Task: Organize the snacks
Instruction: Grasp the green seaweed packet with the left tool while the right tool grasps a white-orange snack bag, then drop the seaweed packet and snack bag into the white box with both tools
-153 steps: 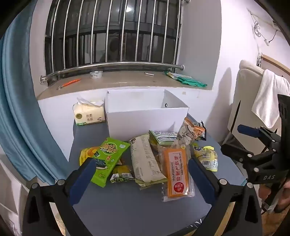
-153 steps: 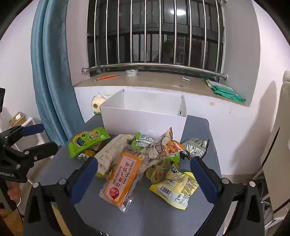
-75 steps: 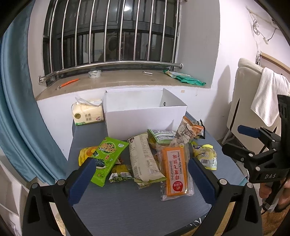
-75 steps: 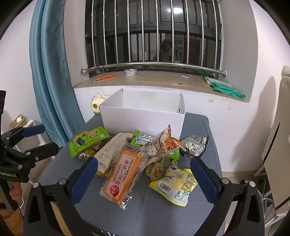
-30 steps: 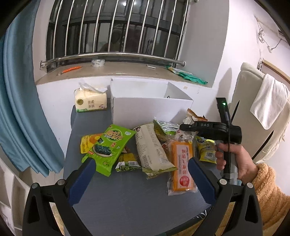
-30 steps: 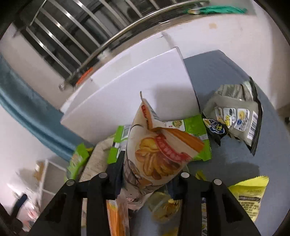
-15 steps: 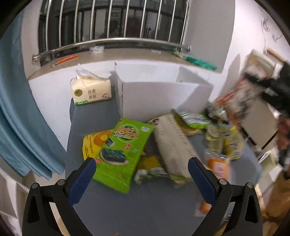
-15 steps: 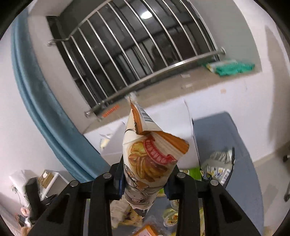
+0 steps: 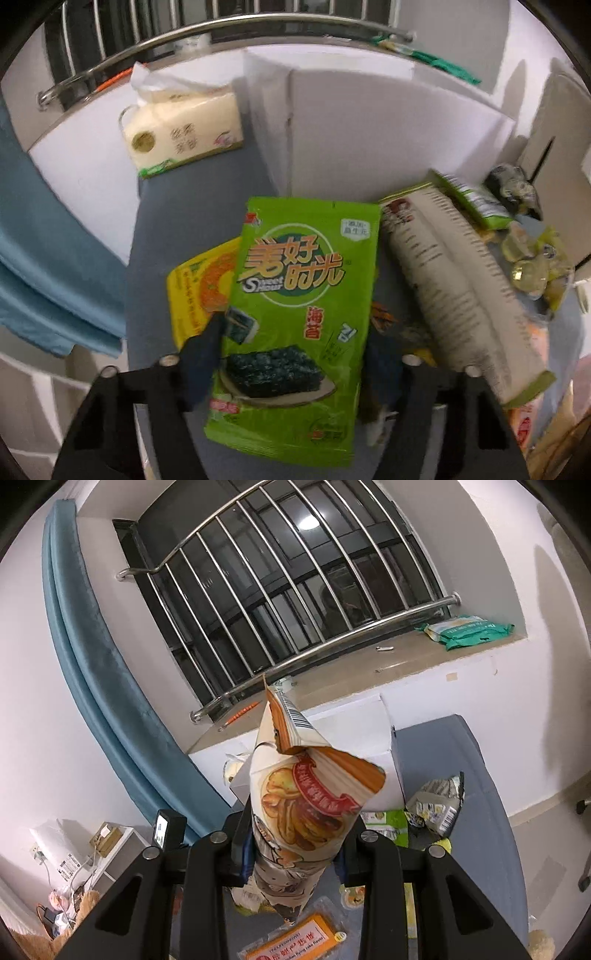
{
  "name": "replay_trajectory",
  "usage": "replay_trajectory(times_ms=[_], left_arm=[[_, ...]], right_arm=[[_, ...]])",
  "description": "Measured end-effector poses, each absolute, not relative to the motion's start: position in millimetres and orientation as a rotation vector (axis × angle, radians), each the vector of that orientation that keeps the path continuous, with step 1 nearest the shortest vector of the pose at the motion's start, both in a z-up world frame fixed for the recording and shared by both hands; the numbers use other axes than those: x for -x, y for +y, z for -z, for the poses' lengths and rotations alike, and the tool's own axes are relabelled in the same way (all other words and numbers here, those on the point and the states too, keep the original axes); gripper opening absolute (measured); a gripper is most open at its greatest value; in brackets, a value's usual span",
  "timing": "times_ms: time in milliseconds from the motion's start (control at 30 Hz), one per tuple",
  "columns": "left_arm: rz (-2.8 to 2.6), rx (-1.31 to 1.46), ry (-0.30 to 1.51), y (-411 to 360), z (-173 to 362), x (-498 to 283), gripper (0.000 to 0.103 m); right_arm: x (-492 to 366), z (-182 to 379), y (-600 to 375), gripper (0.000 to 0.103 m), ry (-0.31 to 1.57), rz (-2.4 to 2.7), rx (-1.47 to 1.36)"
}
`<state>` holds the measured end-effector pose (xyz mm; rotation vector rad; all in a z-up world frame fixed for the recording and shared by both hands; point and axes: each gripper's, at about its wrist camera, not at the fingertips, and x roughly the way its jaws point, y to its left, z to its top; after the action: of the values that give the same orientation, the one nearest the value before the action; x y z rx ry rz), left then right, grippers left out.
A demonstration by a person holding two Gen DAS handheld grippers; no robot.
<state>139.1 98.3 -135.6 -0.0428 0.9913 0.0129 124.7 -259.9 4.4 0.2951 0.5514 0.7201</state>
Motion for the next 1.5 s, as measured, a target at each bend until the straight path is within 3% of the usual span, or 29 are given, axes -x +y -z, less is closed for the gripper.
replay_trajectory(times_ms=[367,600,933,1000,1033,1067,1100,1267,1500], left_arm=[[0.065,0.229,0.704,93.8,37.1,-113.2,0.061],[0.081,0.301,0.592,92.6,-25.4,-180.4,0.061],[-0.029,0.279,0.711,90.8,-3.1,-285.2,0.062],[-0.030,0.263,0.767,90.9,9.5,-295.5,0.078],[-0.049,0.256,0.797,91.5,16.6,-299.8,0.084],[-0.077,0.251,0.835,92.6,24.3,-303.1,0.101],[-0.084,0.253,0.849,93.0,28.5,-302.3,0.103],[-0.070,0.245,0.816,92.1,26.6,-288.2,0.103],[-0.054,0.188,0.649,88.6,-17.5,-245.0,0.103]], right_arm=[[-137.1,0.8,-244.4,0.036,0.574,-0.723,-0.270],[-203.5,-31.7,-204.2,0.036,0.560,-0.674,-0.189],[-327.0,-48.9,-138.1,0.037,0.702,-0.589,-0.007],[-340.2,-46.2,-134.7,0.042,0.705,-0.569,0.015],[-346.8,-43.1,-132.3,0.061,0.718,-0.562,0.030],[-354.0,-38.6,-130.9,0.090,0.746,-0.546,0.035],[-359.4,-36.1,-130.3,0.103,0.771,-0.532,0.029],[-351.7,-36.9,-135.9,0.103,0.733,-0.523,0.020],[-311.9,-62.5,-146.0,0.103,0.616,-0.564,0.027]])
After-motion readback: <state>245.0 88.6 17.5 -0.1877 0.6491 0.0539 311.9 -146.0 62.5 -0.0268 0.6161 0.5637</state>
